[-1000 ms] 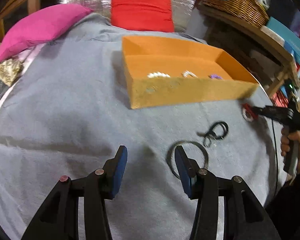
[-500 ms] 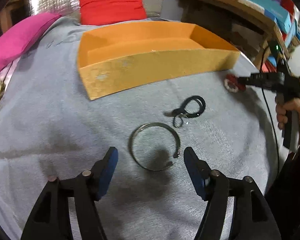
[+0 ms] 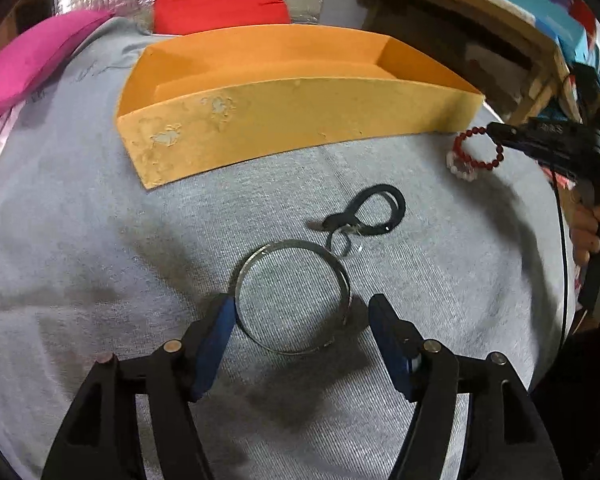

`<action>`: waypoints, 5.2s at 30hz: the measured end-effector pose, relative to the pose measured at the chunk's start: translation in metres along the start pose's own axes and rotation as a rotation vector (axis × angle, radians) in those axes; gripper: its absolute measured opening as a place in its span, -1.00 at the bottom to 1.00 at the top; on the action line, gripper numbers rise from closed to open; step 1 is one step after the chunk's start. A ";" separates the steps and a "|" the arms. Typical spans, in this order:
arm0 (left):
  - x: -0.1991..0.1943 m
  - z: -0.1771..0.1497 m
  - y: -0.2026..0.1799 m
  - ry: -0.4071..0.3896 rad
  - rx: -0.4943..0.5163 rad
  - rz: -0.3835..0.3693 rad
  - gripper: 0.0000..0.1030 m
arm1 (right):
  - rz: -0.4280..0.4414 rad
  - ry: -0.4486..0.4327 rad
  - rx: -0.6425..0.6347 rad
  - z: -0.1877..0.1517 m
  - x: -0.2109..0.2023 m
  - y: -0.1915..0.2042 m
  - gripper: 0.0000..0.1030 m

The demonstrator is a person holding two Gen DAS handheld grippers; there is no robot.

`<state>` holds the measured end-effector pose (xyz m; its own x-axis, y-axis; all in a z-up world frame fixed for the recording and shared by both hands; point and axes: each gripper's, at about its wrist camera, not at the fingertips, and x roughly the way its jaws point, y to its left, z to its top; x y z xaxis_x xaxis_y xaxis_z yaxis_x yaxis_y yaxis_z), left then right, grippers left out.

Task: Organize jewelry
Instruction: 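Grasp the silver bangle with the left tool while the right tool grasps the red bead bracelet, then lower the bangle and red bracelet into the orange box and open both tools, then move the left tool to the black loop keychain while the right tool approaches the pink crystal bracelet, then grasp the black loop keychain with the left tool while the right tool grasps the pink crystal bracelet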

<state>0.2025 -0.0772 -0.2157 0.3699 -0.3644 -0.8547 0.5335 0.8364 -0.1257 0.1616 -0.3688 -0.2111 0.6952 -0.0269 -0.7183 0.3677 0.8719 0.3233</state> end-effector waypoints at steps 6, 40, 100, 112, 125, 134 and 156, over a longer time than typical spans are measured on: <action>-0.003 0.003 -0.001 -0.018 0.009 0.025 0.18 | 0.074 -0.028 0.008 0.004 -0.006 0.004 -0.80; -0.054 0.046 -0.008 -0.266 -0.046 0.005 0.18 | 0.219 -0.212 -0.022 0.012 -0.046 0.024 -0.80; -0.033 0.009 0.016 -0.123 -0.180 0.127 0.27 | 0.176 -0.078 0.103 -0.003 -0.057 -0.030 -0.17; -0.024 0.005 0.012 -0.087 -0.079 0.082 0.27 | 0.181 0.150 0.144 -0.005 0.003 -0.021 -0.29; -0.003 0.017 -0.011 -0.054 -0.043 -0.036 0.27 | 0.040 0.230 -0.001 -0.014 0.037 0.006 -0.70; 0.009 0.023 -0.016 -0.063 -0.041 -0.074 -0.13 | 0.050 0.210 -0.012 -0.015 0.030 0.007 -0.86; 0.008 0.026 -0.020 -0.078 0.001 -0.031 -0.06 | 0.067 0.261 0.030 -0.014 0.037 0.006 -0.71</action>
<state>0.2149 -0.1072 -0.2066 0.4110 -0.4211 -0.8085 0.5468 0.8235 -0.1509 0.1811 -0.3572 -0.2443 0.5370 0.1606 -0.8282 0.3472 0.8527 0.3904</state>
